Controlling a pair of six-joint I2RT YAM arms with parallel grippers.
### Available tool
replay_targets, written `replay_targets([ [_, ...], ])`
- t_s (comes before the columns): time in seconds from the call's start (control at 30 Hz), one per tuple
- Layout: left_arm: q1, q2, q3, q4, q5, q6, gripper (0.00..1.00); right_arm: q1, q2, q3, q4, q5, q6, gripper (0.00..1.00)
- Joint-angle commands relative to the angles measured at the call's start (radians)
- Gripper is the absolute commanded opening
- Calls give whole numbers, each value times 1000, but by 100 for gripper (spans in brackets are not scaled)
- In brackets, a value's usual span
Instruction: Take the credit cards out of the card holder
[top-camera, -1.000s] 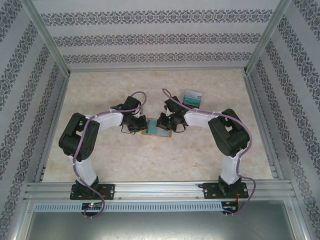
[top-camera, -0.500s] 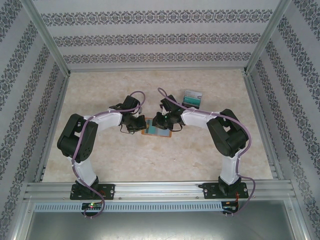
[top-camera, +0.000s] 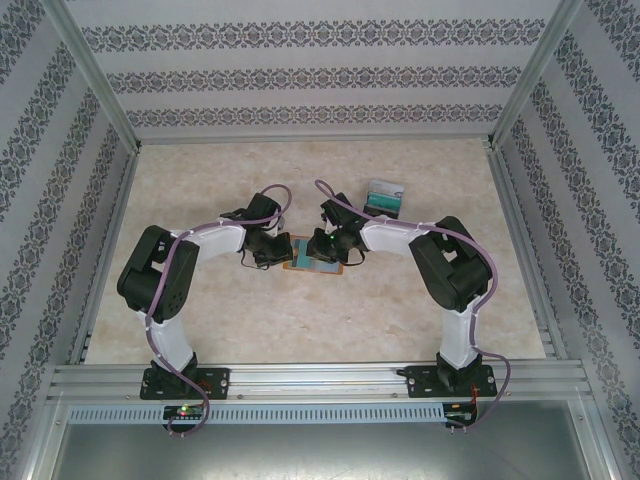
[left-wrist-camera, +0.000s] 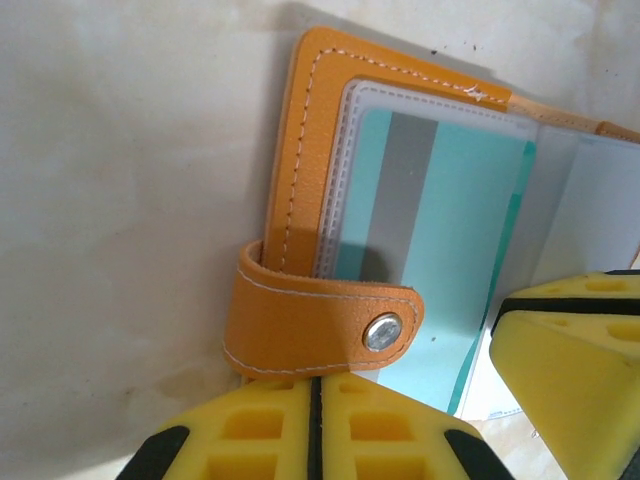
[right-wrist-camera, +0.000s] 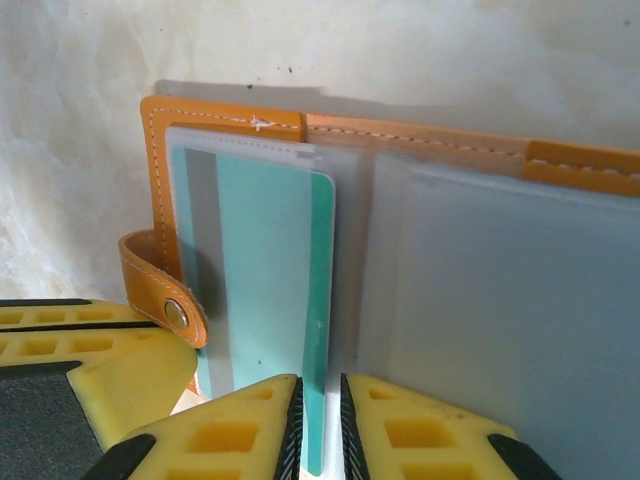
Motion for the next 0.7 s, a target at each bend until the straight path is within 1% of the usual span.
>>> replay_targets([
  [0.0, 6, 15, -20, 15, 19, -14, 0, 2, 21, -13, -24, 17, -8, 20],
  [0.37, -14, 21, -13, 28, 43, -24, 0, 2, 53, -14, 43, -51, 21, 19],
  [0.47, -13, 22, -15, 25, 43, -21, 0, 2, 49, -20, 53, -54, 25, 12],
  [0.5, -12, 22, -14, 23, 41, -20, 0, 1, 46, -23, 54, -53, 27, 4],
  [0.53, -13, 20, -12, 18, 37, -17, 0, -1, 41, -27, 53, -48, 27, 0],
  [0.67, -11, 9, -10, -2, 7, -8, 0, -15, 9, -50, 55, -28, 29, 0],
])
